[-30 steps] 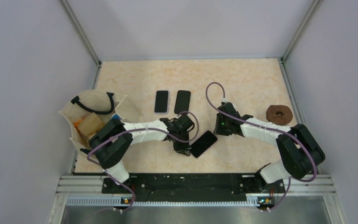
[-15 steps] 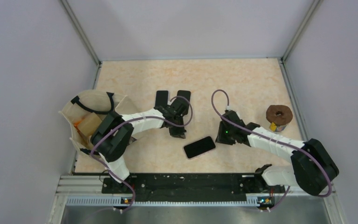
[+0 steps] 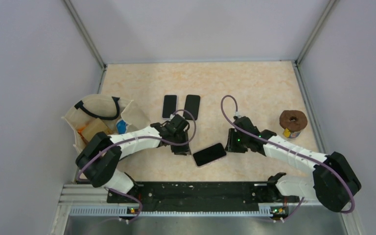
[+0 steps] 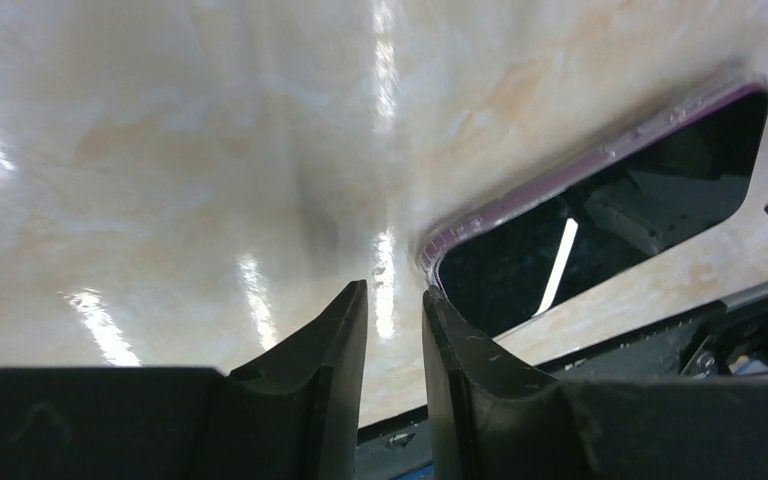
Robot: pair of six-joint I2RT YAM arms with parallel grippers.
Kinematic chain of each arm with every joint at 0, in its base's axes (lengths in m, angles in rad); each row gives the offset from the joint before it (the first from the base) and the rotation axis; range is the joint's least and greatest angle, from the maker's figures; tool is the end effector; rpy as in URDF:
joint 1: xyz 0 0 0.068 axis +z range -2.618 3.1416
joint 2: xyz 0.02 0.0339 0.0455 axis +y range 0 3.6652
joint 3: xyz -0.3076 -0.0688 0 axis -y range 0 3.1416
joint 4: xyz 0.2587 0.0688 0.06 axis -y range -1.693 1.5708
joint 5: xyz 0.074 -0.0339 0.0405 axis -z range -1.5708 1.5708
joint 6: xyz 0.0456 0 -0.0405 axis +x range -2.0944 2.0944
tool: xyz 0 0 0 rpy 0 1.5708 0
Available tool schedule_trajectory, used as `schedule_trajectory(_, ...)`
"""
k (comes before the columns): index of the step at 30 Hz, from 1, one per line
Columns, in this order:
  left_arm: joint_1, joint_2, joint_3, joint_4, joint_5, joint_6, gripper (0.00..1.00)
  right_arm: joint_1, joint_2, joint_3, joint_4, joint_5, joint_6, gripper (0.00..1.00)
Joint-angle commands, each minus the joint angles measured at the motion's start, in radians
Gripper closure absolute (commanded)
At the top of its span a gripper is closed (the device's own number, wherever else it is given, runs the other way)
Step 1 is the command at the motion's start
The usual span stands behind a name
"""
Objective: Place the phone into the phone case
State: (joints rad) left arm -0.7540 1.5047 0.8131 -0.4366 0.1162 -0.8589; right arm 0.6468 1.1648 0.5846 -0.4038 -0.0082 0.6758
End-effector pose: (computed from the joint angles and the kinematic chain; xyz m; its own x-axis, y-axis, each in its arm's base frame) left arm 0.2065 -0.2012 0.1939 -0.9725 -0.1183 -0.2005 -0.0309 0.9191 -0.3927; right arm 0.1705 0.1293 0.2049 -0.8977 0.1059 -0.4277 -0.0573 0.9344 0.3517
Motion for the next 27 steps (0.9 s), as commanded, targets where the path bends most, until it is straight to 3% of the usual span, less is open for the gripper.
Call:
schedule_trajectory(1, -0.044, -0.026, -0.027, 0.073, 0.058, -0.04, 0.65, 0.023, 0.036, 0.049, 0.023, -0.029, -0.056, 0.69)
schedule_trajectory(9, -0.099, 0.004, -0.042, 0.126, 0.083, -0.079, 0.55, 0.044, 0.079, 0.03, 0.035, -0.045, -0.054, 0.74)
schedule_trajectory(16, -0.132, 0.034, -0.018, 0.105, 0.045, -0.086, 0.59, 0.075, 0.104, 0.028, 0.038, -0.038, -0.043, 0.77)
schedule_trajectory(22, -0.142, 0.045, 0.009, 0.075, -0.001, -0.079, 0.66, 0.096, 0.131, 0.027, 0.03, -0.007, -0.03, 0.91)
schedule_trajectory(27, -0.156, 0.06, 0.03, 0.065, -0.013, -0.074, 0.66, 0.128, 0.178, 0.032, 0.034, 0.004, -0.02, 0.96)
